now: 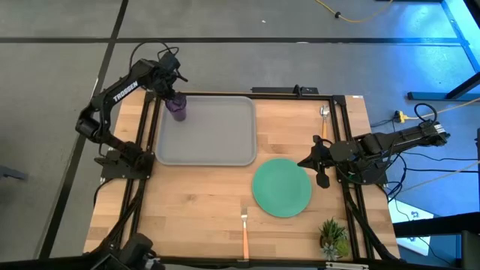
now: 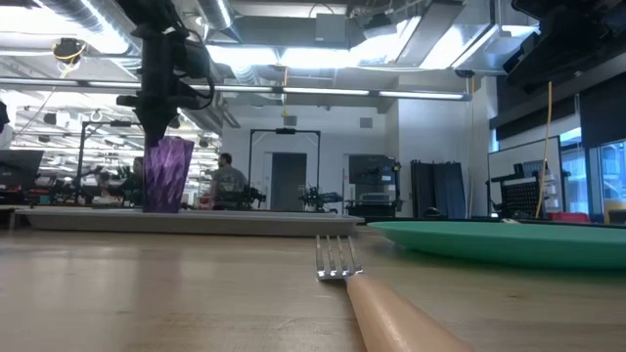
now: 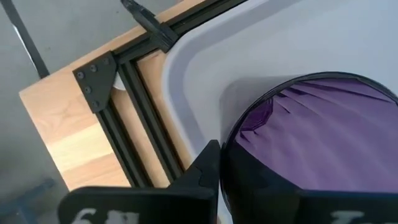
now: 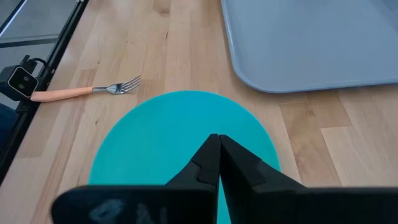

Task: Pick and place plate/cup/fork/spoon on tray
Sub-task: Put the purple cup on the top left of the gray tray, then put the green plate on the bottom right of the purple cup

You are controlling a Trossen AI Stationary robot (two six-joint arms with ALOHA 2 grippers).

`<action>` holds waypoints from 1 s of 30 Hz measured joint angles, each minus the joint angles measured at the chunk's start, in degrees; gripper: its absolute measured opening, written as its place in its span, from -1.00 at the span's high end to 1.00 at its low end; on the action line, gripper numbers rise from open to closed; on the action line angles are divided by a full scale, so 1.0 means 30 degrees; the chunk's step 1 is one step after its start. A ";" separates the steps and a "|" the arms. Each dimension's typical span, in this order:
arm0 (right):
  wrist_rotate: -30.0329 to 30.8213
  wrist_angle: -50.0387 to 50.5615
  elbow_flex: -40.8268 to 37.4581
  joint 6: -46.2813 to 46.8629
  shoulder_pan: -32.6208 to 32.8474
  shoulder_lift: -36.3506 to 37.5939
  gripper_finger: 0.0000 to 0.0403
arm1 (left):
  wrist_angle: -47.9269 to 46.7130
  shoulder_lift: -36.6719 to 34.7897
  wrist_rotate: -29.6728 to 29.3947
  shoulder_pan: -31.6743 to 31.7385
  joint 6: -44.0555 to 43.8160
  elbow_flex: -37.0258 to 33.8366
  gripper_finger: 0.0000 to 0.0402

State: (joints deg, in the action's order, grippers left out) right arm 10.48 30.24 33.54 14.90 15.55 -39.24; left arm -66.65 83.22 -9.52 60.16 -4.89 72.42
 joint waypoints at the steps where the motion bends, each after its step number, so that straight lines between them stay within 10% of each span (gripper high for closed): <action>1: 0.0000 -0.0001 0.0000 0.0000 0.0000 0.0000 0.93 | 0.0000 0.0015 -0.0050 -0.0007 0.0269 0.0000 0.93; 30: -0.0007 0.0007 0.0000 -0.0051 0.0000 -0.0006 0.93 | -0.1485 0.0029 -0.1101 -0.0038 0.0331 0.3630 0.75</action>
State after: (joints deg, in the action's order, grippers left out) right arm 10.46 30.26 33.54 14.74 15.55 -39.26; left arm -71.11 83.31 -12.82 60.05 -3.90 83.31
